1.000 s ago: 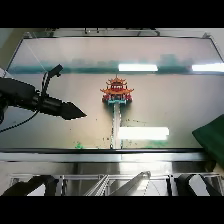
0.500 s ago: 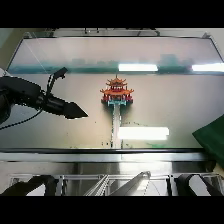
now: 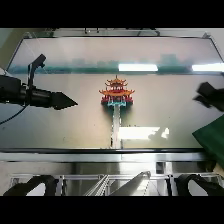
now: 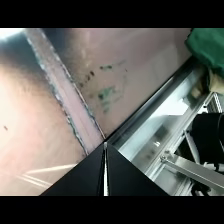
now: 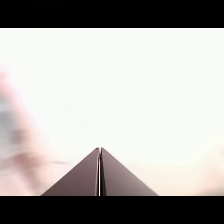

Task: Fold the shirts.

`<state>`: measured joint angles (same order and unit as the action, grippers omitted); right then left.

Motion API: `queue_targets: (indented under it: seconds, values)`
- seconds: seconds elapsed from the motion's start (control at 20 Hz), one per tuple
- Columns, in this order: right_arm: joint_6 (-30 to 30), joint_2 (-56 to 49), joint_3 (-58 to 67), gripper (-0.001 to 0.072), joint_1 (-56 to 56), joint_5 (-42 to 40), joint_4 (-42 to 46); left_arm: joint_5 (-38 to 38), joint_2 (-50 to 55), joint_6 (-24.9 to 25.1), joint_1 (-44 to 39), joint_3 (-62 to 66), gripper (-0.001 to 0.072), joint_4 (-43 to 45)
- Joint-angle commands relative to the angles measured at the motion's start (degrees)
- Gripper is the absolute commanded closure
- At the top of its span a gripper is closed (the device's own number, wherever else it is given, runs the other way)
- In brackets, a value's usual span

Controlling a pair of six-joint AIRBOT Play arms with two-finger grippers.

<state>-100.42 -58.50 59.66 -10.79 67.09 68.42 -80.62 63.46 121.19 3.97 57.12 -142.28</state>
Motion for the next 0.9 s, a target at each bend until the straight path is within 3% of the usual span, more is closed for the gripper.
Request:
queue_targets:
  seconds: [0.0, 0.1, 0.25, 0.55, 0.85]
  values:
    - [8.3, -5.4, 0.2, 0.0692, 16.6, -16.9, -10.4, 5.4, -0.2, -0.3, 3.0, -7.3, 0.0683, -0.2]
    - [13.8, -7.6, 0.2, 0.0692, 24.7, -25.8, -10.4, 11.3, -0.2, -0.1, 3.1, -11.9, 0.0683, -0.2]
    - [14.5, -9.8, 0.2, 0.0693, 31.1, -32.6, -10.7, 12.7, -0.2, 0.3, 3.1, -14.6, 0.0683, -0.3]
    - [14.5, -10.1, 0.2, 0.0692, 31.8, -26.0, -10.8, 11.2, -0.2, 1.4, 3.1, -14.7, 0.0683, -0.3]
    - [14.5, -10.1, 0.2, 0.0692, 31.8, -25.9, -10.8, 10.4, -0.2, 1.3, 3.1, -14.7, 0.0684, -0.3]
